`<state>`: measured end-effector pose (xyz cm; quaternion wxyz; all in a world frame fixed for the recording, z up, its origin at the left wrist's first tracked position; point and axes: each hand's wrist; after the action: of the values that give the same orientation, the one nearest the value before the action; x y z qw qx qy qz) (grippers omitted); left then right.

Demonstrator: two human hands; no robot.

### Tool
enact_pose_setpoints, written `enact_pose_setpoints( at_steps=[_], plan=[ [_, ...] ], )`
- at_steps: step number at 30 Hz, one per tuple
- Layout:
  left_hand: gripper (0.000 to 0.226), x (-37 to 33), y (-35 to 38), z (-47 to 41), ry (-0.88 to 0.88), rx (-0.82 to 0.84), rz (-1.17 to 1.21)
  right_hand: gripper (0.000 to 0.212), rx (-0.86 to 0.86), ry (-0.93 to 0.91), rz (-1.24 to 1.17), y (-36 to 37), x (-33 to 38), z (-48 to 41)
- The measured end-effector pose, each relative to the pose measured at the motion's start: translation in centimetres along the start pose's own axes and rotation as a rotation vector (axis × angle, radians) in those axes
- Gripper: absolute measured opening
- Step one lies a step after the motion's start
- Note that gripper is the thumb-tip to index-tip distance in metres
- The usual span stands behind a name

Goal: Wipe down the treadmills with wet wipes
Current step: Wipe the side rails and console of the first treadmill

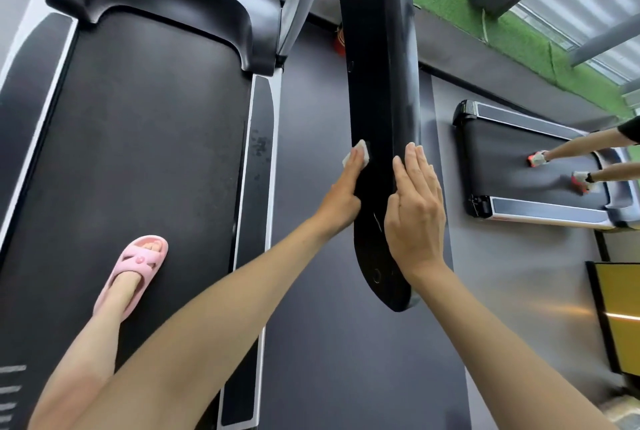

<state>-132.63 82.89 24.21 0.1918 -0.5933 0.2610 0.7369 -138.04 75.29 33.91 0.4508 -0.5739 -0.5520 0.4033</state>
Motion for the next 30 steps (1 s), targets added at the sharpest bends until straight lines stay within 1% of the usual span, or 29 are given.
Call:
enact_pose_setpoints(
  at_steps=[1,3,5,7,9,12,14,16,19,21,23,27,30],
  plan=[
    [0.100,-0.4,0.2,-0.1,-0.002,-0.016,-0.004,0.056,-0.003,0.004,-0.018,0.1,0.0,0.0],
    [0.101,-0.6,1.5,1.6,0.060,0.000,-0.046,0.055,-0.003,0.023,-0.065,0.1,-0.2,0.0],
    [0.096,0.4,3.2,4.9,0.132,0.068,-0.069,0.052,0.024,0.022,-0.097,0.0,-0.5,0.1],
    [0.091,0.8,3.5,7.4,0.182,0.134,-0.057,0.051,0.063,-0.016,-0.091,-0.5,-0.4,0.4],
    [0.090,0.9,3.1,7.2,0.166,0.123,-0.072,0.049,0.084,-0.060,-0.064,-1.4,-0.4,1.4],
    [0.098,0.2,2.0,4.2,0.087,0.067,-0.060,0.047,0.112,-0.097,-0.032,-2.8,-0.7,3.8],
    [0.099,-1.1,1.4,2.7,0.053,0.036,-0.072,0.048,0.140,-0.077,-0.023,-3.2,-1.3,5.0],
    [0.094,-2.5,1.9,3.3,0.077,0.024,-0.081,0.048,0.144,-0.049,-0.026,-2.9,-1.9,5.4],
    [0.085,-1.6,4.2,6.9,0.172,0.031,-0.131,0.046,0.063,-0.008,-0.045,-1.8,-1.5,5.9],
    [0.087,0.0,4.8,8.6,0.201,0.061,-0.160,0.047,0.002,0.024,-0.065,-1.2,-1.2,6.1],
    [0.090,0.7,3.9,7.7,0.164,0.042,-0.154,0.048,-0.030,0.013,-0.054,-1.0,-1.2,6.0],
    [0.100,-0.8,2.3,3.6,0.020,-0.006,-0.040,0.051,-0.025,-0.004,-0.044,-1.0,-1.4,6.1],
    [0.097,-1.0,3.4,5.7,0.052,0.018,-0.030,0.049,-0.016,0.016,-0.044,-0.8,-1.3,6.2]
  ],
)
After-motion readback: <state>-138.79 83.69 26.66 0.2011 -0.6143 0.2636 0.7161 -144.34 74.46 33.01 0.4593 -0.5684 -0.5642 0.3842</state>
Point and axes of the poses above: each hand's wrist, its own z-axis away from the middle knuckle, its own y-axis out of the palm, x = y × z, and after that the axes turned 3 degrees about x, right-handed
